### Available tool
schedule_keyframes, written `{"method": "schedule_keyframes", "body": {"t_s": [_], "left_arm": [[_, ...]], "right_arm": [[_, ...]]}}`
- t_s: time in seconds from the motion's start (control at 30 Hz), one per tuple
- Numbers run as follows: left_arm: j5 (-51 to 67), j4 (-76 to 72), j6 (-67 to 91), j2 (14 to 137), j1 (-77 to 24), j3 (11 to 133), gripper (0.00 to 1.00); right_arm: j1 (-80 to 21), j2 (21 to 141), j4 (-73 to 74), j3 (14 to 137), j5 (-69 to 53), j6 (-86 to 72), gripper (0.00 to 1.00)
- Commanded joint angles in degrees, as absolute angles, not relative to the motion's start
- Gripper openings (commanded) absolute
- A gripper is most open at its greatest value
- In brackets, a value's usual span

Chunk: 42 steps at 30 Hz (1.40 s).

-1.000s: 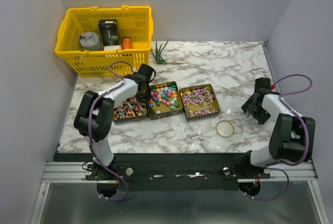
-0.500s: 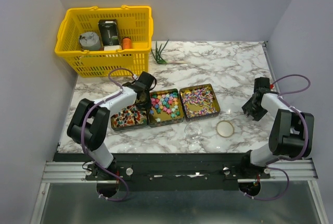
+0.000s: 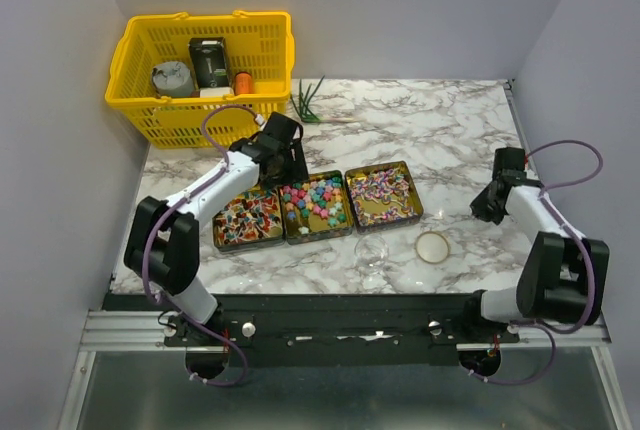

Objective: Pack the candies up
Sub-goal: Pick up the spatula from the center of the board, then adjust the spatula.

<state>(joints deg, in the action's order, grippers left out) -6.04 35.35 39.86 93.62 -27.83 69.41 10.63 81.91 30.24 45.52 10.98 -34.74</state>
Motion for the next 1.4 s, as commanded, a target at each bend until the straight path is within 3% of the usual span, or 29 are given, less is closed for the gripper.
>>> {"method": "schedule_keyframes", "body": {"t_s": [0.0, 0.1, 0.3, 0.47, 0.73, 0.93, 1.13, 1.37], "left_arm": [[-6.8, 36.4, 38.1, 87.6, -28.1, 73.2, 0.86], [-6.7, 35.7, 37.1, 83.8, -28.1, 73.2, 0.99], [-6.1, 35.2, 32.6, 78.9, -28.1, 76.7, 0.99], [-10.6, 33.1, 31.6, 74.7, -27.0, 79.4, 0.99], [-6.2, 20.0, 33.4, 62.6, -19.9, 71.7, 0.99], [11.0, 17.7, 27.7, 60.2, -17.5, 71.7, 0.99], [34.4, 17.0, 29.5, 62.7, -17.7, 70.7, 0.99], [44.4, 7.9, 34.5, 60.7, -19.6, 64.7, 0.99]], "right_arm": [[10.9, 72.0, 32.4, 45.2, 3.9, -32.1, 0.01], [10.3, 64.4, 33.3, 45.8, -3.0, -29.7, 0.01], [6.3, 54.0, 35.8, 49.3, -16.1, -24.4, 0.01], [-3.4, 48.1, 36.6, 52.2, -19.7, -20.0, 0.01], [-17.7, 44.9, 37.7, 55.3, -25.4, -13.9, 0.01], [-31.5, 47.1, 39.4, 58.6, -25.7, -12.0, 0.01], [-46.9, 55.6, 42.7, 64.0, -15.7, -11.5, 0.01], [-54.7, 63.5, 42.7, 66.2, -10.5, -12.0, 0.01]]}}
